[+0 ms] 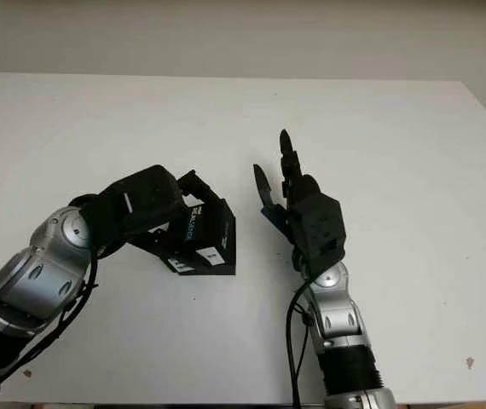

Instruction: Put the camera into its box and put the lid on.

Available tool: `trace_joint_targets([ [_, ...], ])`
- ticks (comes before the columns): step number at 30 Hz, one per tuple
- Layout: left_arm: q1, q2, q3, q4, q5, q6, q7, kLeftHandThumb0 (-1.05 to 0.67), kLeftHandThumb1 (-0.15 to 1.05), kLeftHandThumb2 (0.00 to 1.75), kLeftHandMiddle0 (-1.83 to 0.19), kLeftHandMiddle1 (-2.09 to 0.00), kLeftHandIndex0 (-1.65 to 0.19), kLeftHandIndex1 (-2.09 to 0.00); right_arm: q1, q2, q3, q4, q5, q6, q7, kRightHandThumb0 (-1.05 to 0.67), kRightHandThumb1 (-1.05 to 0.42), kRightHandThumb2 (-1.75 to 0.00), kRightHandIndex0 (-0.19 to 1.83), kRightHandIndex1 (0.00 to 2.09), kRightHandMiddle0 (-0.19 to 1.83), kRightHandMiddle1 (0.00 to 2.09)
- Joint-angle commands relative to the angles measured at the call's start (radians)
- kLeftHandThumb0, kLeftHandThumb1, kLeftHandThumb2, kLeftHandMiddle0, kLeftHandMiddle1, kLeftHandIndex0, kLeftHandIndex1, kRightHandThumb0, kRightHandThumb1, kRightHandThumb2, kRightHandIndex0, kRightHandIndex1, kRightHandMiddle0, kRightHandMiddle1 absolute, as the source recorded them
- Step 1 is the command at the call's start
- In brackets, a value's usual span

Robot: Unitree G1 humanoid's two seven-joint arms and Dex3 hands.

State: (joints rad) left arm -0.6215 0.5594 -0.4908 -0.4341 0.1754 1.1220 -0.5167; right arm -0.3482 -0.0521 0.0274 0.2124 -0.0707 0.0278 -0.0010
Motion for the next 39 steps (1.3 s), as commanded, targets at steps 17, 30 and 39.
trace_joint_targets([
  [17,-0.004,-0.004,-0.086,-0.088,-0.125,0.073,-0.037,-0.46,1.05,0.16,0.19,-0.47,0.19,-0.22,-0.02,0.009,0.002,0.018,-0.005,-0.027,-0.014,-0.71,-1.05,-0.53,-0.07,0.06,-0.05,0.06],
  [30,0.01,-0.002,-0.041,-0.09,-0.17,-0.057,-0.066,-0.5,1.05,0.27,0.19,0.0,0.19,0.0,-0.017,0.006,0.004,0.019,-0.013,-0.022,-0.007,-0.7,-1.05,-0.54,-0.06,0.06,-0.05,0.06],
  [39,-0.03,-0.014,-0.026,-0.087,-0.166,-0.12,-0.066,-0.62,1.05,0.42,0.19,0.0,0.19,0.0,-0.014,0.004,-0.002,0.017,-0.004,-0.014,0.011,-0.72,-1.05,-0.54,-0.07,0.05,-0.05,0.05],
])
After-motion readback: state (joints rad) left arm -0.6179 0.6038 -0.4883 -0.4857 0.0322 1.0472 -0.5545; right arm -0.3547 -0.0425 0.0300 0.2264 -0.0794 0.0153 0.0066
